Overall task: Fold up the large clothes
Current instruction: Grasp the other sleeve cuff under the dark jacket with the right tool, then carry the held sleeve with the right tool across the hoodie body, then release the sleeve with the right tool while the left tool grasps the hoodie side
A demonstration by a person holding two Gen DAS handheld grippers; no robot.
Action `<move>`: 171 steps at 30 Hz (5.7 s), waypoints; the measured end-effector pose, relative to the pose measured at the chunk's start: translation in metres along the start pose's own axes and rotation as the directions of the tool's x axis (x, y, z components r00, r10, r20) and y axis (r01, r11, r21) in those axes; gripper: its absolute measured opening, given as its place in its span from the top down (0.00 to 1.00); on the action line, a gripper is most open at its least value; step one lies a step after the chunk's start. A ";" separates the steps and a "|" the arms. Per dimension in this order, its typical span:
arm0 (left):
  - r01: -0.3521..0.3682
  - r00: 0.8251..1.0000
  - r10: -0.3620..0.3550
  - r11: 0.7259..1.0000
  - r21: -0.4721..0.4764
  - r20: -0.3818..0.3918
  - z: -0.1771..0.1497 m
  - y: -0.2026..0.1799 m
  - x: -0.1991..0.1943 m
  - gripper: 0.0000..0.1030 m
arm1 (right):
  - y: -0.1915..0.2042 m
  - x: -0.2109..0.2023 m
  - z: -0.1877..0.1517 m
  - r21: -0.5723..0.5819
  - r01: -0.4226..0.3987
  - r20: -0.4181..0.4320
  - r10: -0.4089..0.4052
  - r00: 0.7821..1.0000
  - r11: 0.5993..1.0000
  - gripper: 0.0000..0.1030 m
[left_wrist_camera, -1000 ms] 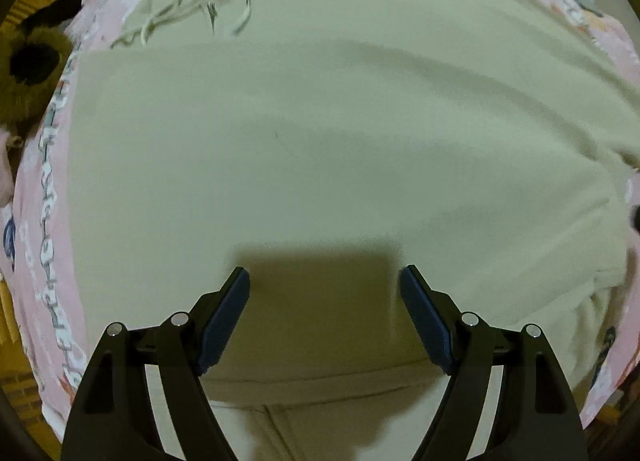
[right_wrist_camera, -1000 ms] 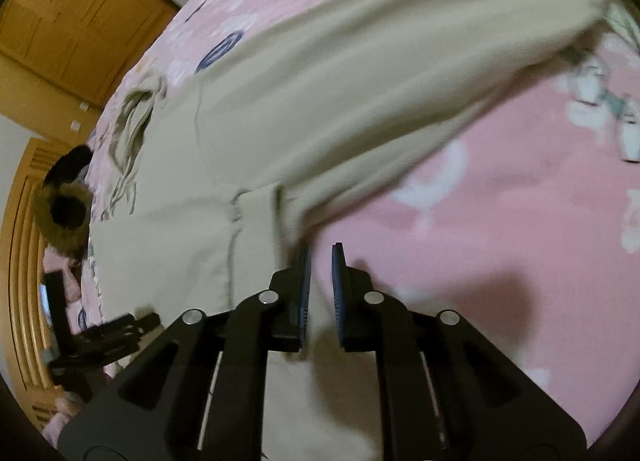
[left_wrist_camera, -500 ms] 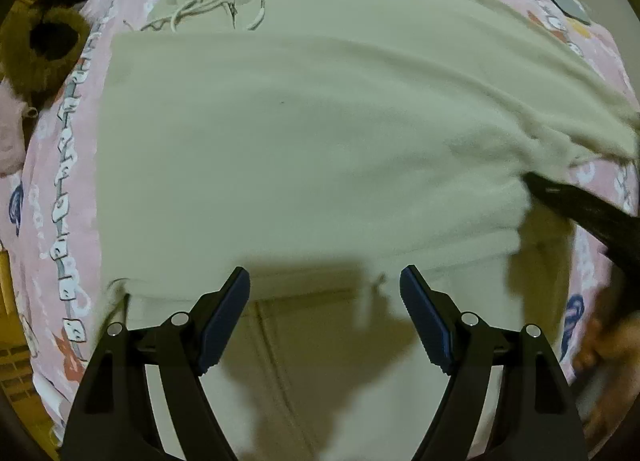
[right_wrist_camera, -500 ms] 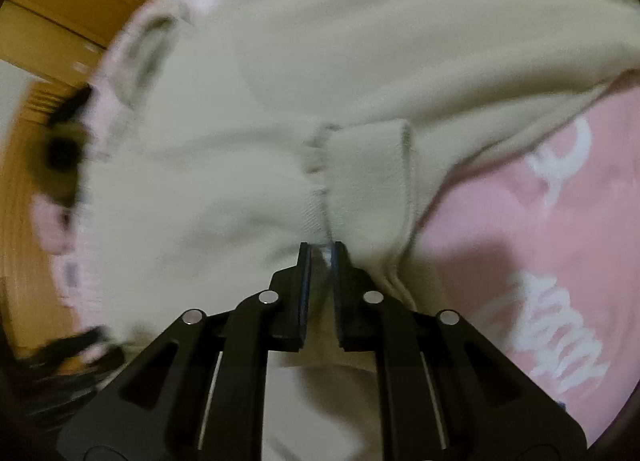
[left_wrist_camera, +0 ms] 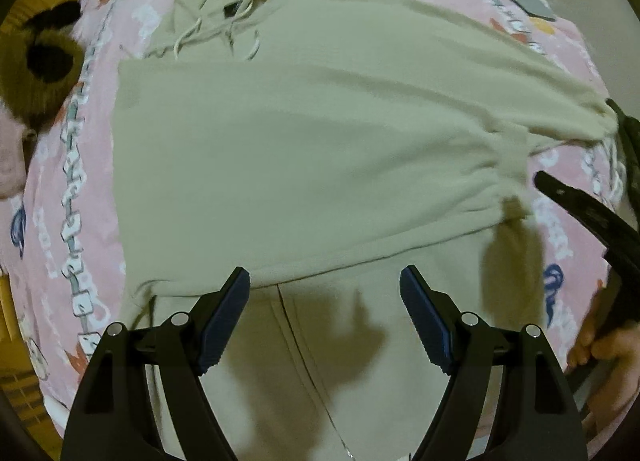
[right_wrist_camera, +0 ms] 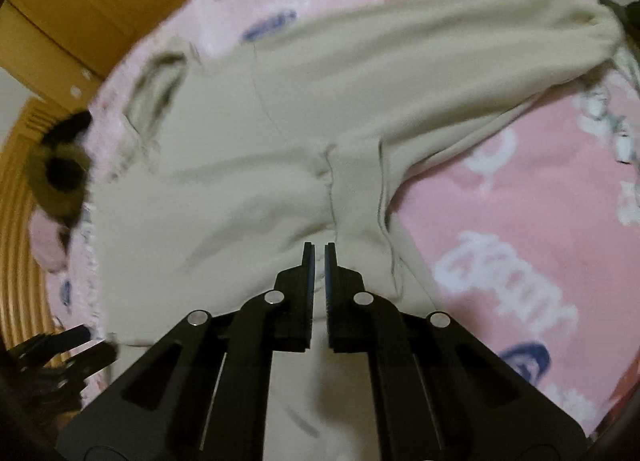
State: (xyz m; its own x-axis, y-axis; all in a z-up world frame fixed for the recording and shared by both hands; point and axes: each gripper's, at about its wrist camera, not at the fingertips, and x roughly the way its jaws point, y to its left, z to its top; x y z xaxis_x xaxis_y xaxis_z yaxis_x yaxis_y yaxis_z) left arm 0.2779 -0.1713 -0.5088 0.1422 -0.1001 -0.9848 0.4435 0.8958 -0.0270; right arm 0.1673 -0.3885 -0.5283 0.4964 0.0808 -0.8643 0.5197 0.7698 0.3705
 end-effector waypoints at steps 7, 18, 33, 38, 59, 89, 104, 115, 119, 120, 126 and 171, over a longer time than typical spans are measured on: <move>0.082 0.995 -0.080 0.997 -0.014 0.066 -0.005 -0.015 -0.053 0.28 | -0.004 -0.089 -0.003 0.068 -0.093 0.189 0.079 0.979 0.993 0.91; 0.119 0.992 -0.119 0.993 -0.015 0.053 -0.008 -0.081 -0.086 0.27 | -0.078 -0.123 0.030 0.289 -0.343 0.258 0.272 0.927 0.894 0.36; 0.133 0.991 -0.133 0.989 -0.066 0.001 0.043 -0.243 -0.052 0.26 | -0.304 -0.117 0.184 0.464 -0.027 0.275 -0.115 0.955 0.885 0.23; 0.106 0.994 -0.106 0.991 -0.078 -0.007 0.063 -0.266 -0.044 0.25 | -0.350 -0.089 0.224 0.508 0.008 0.241 -0.151 0.959 0.861 0.23; 0.042 0.996 -0.052 0.990 -0.137 -0.070 0.062 -0.261 -0.025 0.24 | -0.349 -0.009 0.243 0.363 0.127 0.074 -0.165 0.984 0.923 0.89; -0.120 0.991 0.103 0.963 -0.241 -0.080 0.114 -0.119 0.044 0.21 | -0.139 -0.150 0.261 0.034 -0.171 0.444 0.138 0.886 0.985 0.93; -0.017 0.998 -0.005 0.933 -0.359 -0.061 0.099 -0.039 0.072 0.41 | 0.062 -0.164 0.207 -0.235 -0.427 0.351 0.486 0.801 0.873 0.95; -0.009 0.994 -0.045 0.881 -0.472 -0.102 0.042 0.086 0.085 0.44 | 0.217 -0.092 0.112 -0.335 -0.525 0.101 0.584 0.805 0.782 0.95; 0.011 0.996 -0.058 0.855 -0.519 -0.074 0.008 0.128 0.076 0.43 | 0.258 -0.051 0.069 -0.344 -0.528 0.002 0.563 0.826 0.776 0.95; 0.017 0.996 -0.059 0.843 -0.538 -0.060 -0.003 0.142 0.069 0.43 | 0.267 -0.042 0.057 -0.351 -0.525 -0.018 0.555 0.831 0.775 0.95; 0.012 0.999 -0.029 0.799 -0.602 -0.019 -0.049 0.220 0.040 0.39 | 0.323 0.009 -0.023 -0.414 -0.524 -0.168 0.503 0.848 0.744 0.95; -0.042 0.994 -0.007 0.893 -0.448 -0.106 0.003 0.184 0.019 0.30 | 0.182 0.132 0.088 -0.528 -0.233 -0.274 0.096 0.957 0.817 0.68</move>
State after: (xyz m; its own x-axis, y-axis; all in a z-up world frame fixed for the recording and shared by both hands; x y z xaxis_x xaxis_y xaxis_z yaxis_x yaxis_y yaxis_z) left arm 0.3651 -0.0098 -0.5322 0.0449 -0.0596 -0.9972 -0.0065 0.9982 -0.0600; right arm 0.3884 -0.2934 -0.5447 0.3341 0.3248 -0.8848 -0.0583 0.9441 0.3245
